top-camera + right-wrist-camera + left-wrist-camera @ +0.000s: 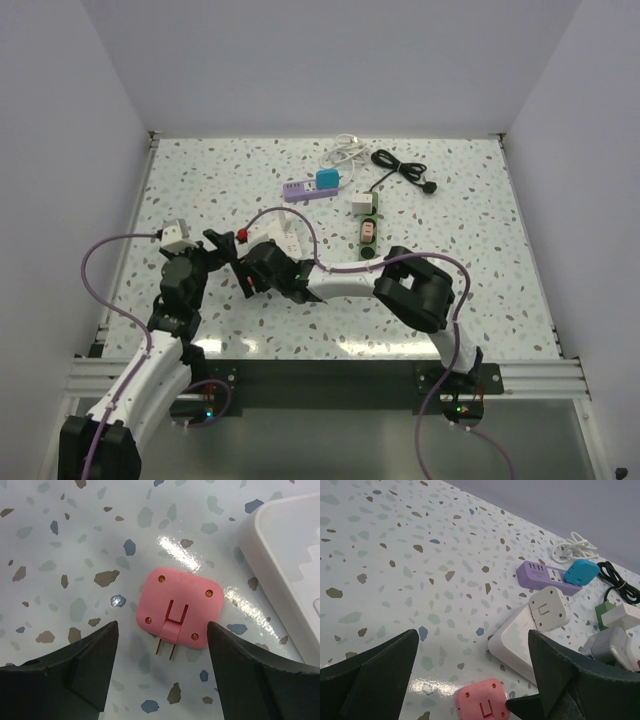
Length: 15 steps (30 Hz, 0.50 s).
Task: Insert the plug
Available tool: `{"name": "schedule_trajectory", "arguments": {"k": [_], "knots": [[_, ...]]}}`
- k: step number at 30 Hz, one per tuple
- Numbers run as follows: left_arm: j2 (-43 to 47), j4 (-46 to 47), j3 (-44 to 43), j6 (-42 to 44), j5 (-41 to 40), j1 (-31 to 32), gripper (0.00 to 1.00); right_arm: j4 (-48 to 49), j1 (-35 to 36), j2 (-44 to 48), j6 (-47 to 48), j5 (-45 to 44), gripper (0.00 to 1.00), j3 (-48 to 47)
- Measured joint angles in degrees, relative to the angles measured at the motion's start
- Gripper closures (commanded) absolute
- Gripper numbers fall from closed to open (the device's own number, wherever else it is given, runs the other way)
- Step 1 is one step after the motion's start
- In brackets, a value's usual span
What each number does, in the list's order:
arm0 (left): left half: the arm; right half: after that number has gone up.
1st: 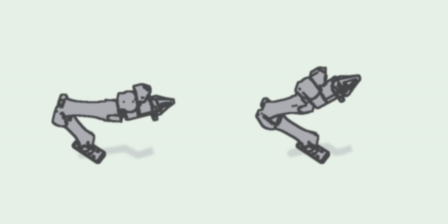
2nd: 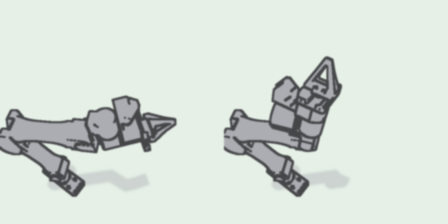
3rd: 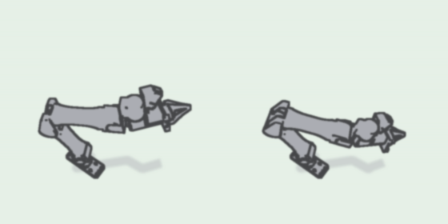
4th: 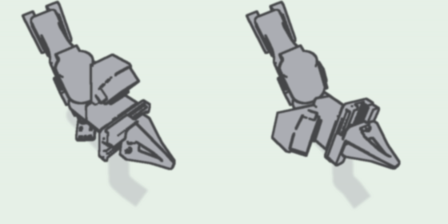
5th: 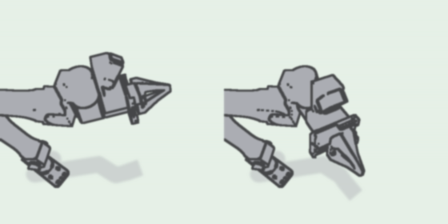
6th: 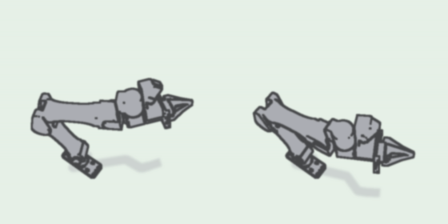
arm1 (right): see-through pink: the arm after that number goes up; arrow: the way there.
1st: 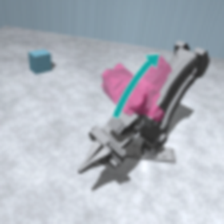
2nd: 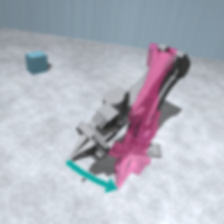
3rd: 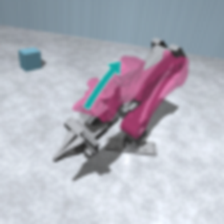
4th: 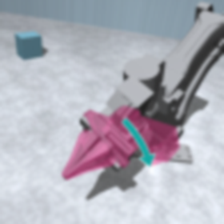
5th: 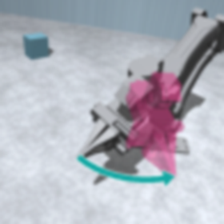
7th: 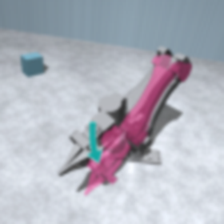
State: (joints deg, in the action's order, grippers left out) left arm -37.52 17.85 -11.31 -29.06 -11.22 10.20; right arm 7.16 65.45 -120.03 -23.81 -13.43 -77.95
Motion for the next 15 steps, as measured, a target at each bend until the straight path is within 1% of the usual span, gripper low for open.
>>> {"name": "schedule_trajectory", "arguments": {"k": [5, 15], "knots": [[1.51, 0.0, 0.42, -0.35, -0.31, 0.0, 0.04, -0.81, 0.0, -1.29, -0.04, -2.51, 0.22, -1.9], [2.27, -0.07, 0.92, -0.39, -0.57, 0.0, 0.03, -2.89, 0.02, -4.37, 0.31, -5.07, 0.22, -4.24]]}}
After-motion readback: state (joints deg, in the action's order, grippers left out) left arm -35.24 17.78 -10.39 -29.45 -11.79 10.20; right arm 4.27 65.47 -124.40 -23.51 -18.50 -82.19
